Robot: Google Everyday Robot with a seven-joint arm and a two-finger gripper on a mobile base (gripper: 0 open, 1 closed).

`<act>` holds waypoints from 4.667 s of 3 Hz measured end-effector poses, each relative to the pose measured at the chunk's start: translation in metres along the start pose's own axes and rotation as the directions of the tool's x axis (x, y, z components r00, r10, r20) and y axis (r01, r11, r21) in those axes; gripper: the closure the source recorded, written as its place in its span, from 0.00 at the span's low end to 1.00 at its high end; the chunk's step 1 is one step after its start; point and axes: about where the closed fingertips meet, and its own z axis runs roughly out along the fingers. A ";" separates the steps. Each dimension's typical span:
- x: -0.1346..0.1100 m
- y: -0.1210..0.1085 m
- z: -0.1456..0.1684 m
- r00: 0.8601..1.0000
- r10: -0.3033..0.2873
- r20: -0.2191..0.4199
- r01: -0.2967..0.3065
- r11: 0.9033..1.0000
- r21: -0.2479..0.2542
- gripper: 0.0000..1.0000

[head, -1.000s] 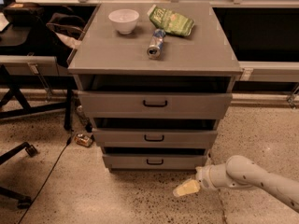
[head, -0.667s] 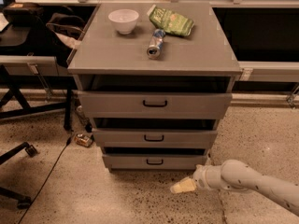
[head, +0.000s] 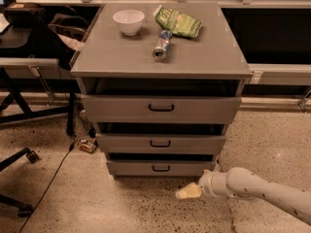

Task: Open bottom drawer

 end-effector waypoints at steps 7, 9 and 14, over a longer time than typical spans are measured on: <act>-0.017 -0.076 0.130 0.989 -0.019 0.148 0.023 0.999 -0.023 0.00; -0.029 -0.089 0.169 0.988 -0.026 0.151 0.024 1.000 0.009 0.00; -0.045 -0.102 0.208 0.989 -0.016 0.148 0.016 1.000 0.001 0.42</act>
Offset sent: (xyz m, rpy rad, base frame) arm 0.0302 -0.0210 -0.0749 0.0447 -0.1104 -0.1073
